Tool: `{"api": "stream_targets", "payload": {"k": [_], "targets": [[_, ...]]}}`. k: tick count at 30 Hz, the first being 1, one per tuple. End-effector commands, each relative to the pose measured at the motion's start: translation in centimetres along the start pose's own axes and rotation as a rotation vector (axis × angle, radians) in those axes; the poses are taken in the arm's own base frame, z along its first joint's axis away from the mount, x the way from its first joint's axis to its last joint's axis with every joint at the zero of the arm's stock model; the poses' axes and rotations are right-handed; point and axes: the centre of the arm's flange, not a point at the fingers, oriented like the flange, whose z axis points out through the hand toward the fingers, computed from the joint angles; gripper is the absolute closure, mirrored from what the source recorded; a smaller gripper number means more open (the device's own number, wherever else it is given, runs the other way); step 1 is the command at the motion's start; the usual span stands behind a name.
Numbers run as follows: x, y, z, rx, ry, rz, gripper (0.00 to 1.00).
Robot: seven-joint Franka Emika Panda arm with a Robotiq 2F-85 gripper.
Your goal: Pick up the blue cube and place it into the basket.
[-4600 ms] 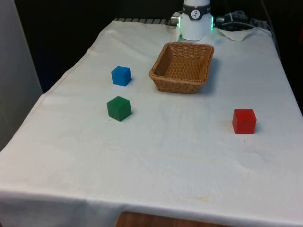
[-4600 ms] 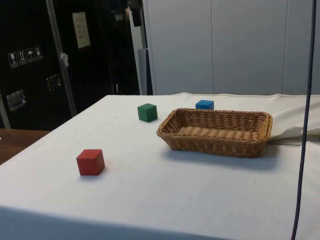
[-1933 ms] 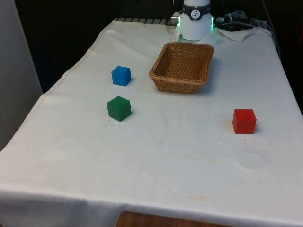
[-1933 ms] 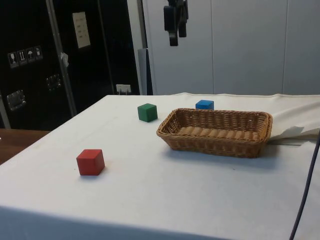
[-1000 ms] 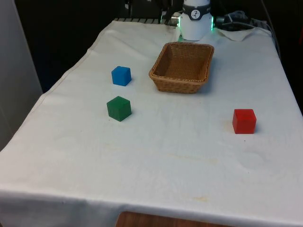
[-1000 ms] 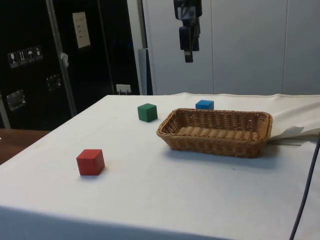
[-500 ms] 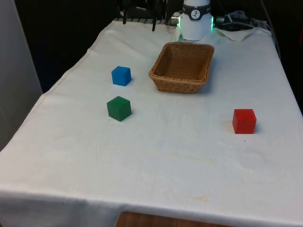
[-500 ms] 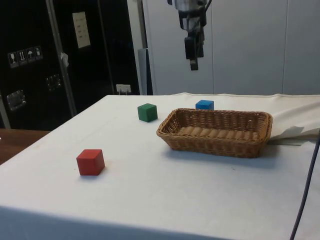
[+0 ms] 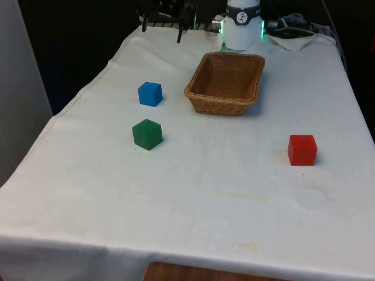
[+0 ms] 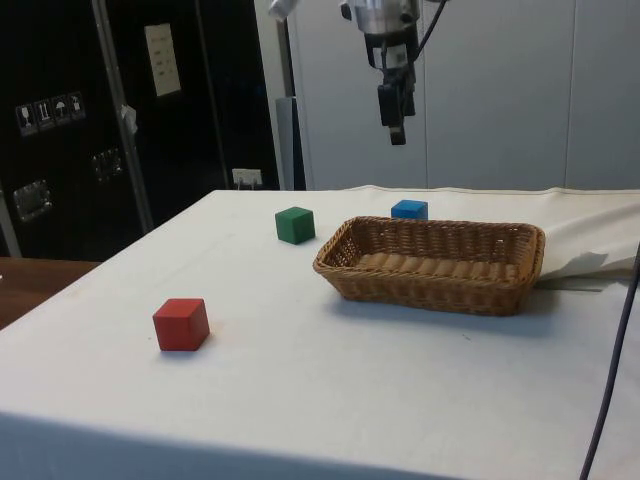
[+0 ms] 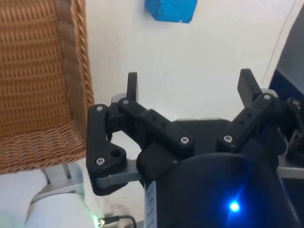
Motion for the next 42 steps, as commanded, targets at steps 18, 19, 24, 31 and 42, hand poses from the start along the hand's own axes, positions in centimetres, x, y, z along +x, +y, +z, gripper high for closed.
{"api": "stream_targets", "payload": {"k": [18, 19, 24, 31, 42], "targets": [[-0.5, -0.3, 2.8, -0.055, 0.020, 0.068, 0.00], [-0.5, -0.3, 2.9, -0.056, 0.021, 0.074, 0.00], [-0.4, -0.6, 4.0, -0.062, 0.017, 0.103, 0.00], [-0.3, -0.7, 5.7, -0.066, 0.010, 0.133, 0.00], [-0.3, -1.0, 8.0, -0.043, 0.024, 0.180, 0.00]]}}
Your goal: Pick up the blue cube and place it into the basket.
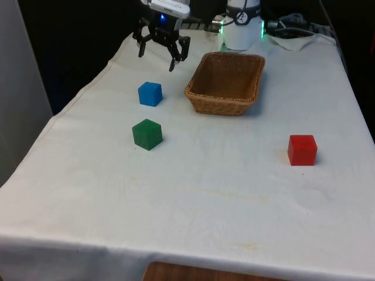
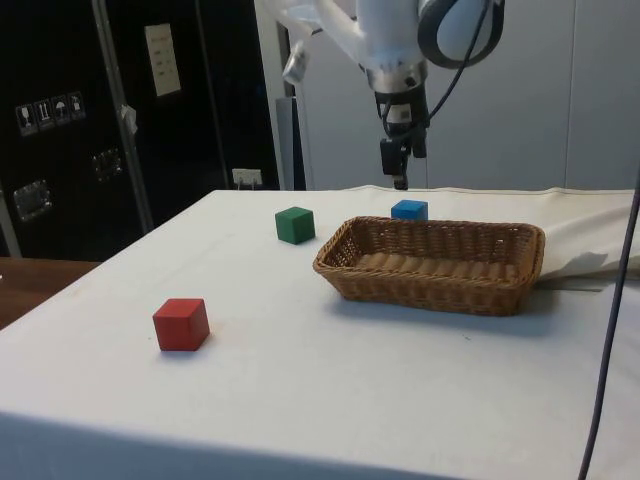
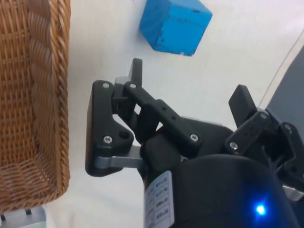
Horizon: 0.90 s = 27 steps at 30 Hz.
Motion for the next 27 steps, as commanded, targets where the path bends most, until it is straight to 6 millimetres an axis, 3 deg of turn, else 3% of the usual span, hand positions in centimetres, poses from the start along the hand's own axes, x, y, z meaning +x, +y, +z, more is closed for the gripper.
{"api": "stream_targets", "payload": {"k": [1, 7, 27], "targets": [[0.0, 0.0, 0.3, 0.008, 0.015, 0.012, 0.00], [0.0, 0.0, 1.0, 0.013, 0.013, 0.024, 0.00], [0.2, 1.9, 6.2, 0.039, 0.080, 0.093, 0.00]]}}
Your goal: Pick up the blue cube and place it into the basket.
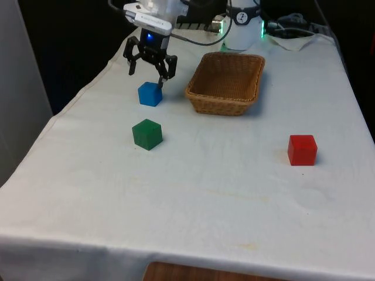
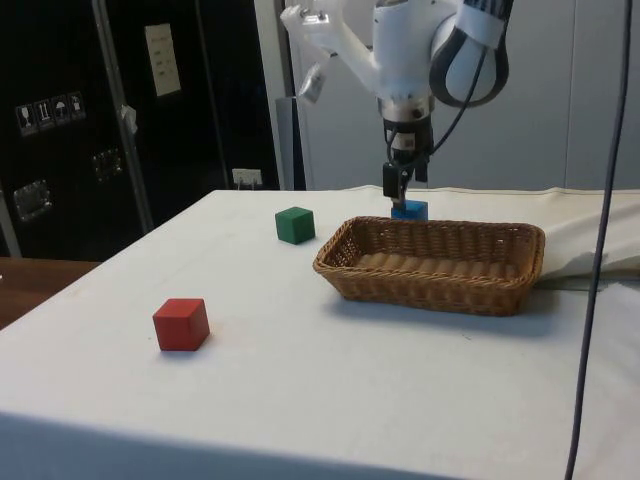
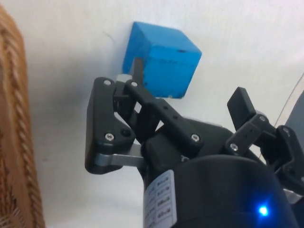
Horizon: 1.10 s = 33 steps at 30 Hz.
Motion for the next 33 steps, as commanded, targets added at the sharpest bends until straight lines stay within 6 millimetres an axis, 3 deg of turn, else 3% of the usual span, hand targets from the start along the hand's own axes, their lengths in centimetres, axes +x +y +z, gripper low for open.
{"api": "stream_targets", "payload": {"k": [1, 12, 33], "targets": [[0.1, 0.1, 0.3, 0.005, 0.012, 0.007, 0.00], [-0.5, -0.3, 2.1, 0.026, 0.032, 0.048, 0.00], [-0.8, -0.8, 2.4, 0.031, 0.022, 0.073, 0.00]]}}
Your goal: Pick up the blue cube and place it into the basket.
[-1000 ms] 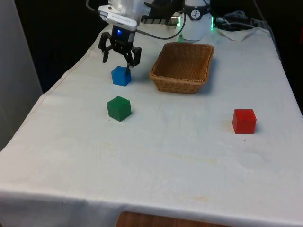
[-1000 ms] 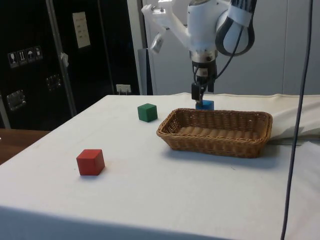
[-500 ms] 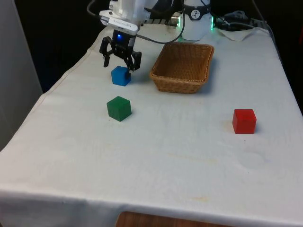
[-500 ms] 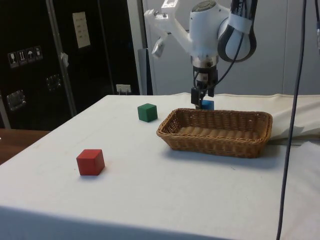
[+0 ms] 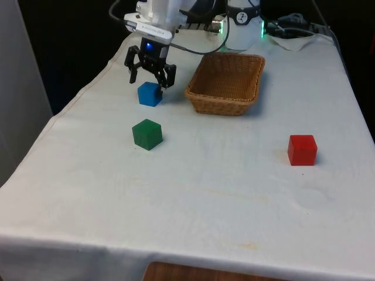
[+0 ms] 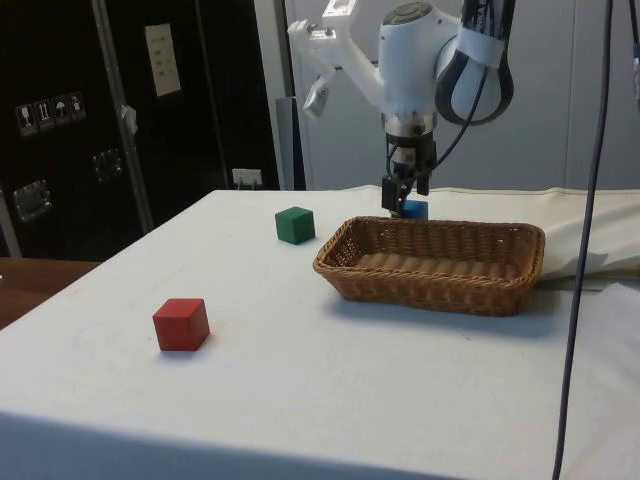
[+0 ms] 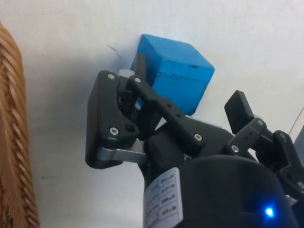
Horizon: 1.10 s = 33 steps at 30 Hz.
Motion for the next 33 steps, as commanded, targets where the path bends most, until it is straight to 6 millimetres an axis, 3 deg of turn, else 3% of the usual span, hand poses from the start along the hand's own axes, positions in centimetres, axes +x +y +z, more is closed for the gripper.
{"api": "stream_targets", "payload": {"k": [1, 27, 28, 29, 33], "targets": [[-0.4, -0.3, 0.2, 0.017, -0.002, 0.007, 0.00], [-0.7, 1.2, 0.7, 0.051, -0.010, 0.061, 0.00], [0.0, 2.0, 0.8, 0.018, -0.012, 0.061, 0.00], [-0.7, 1.2, 0.7, 0.053, -0.012, 0.062, 0.00], [-0.5, 1.2, 0.9, 0.045, -0.017, 0.065, 0.00]]}}
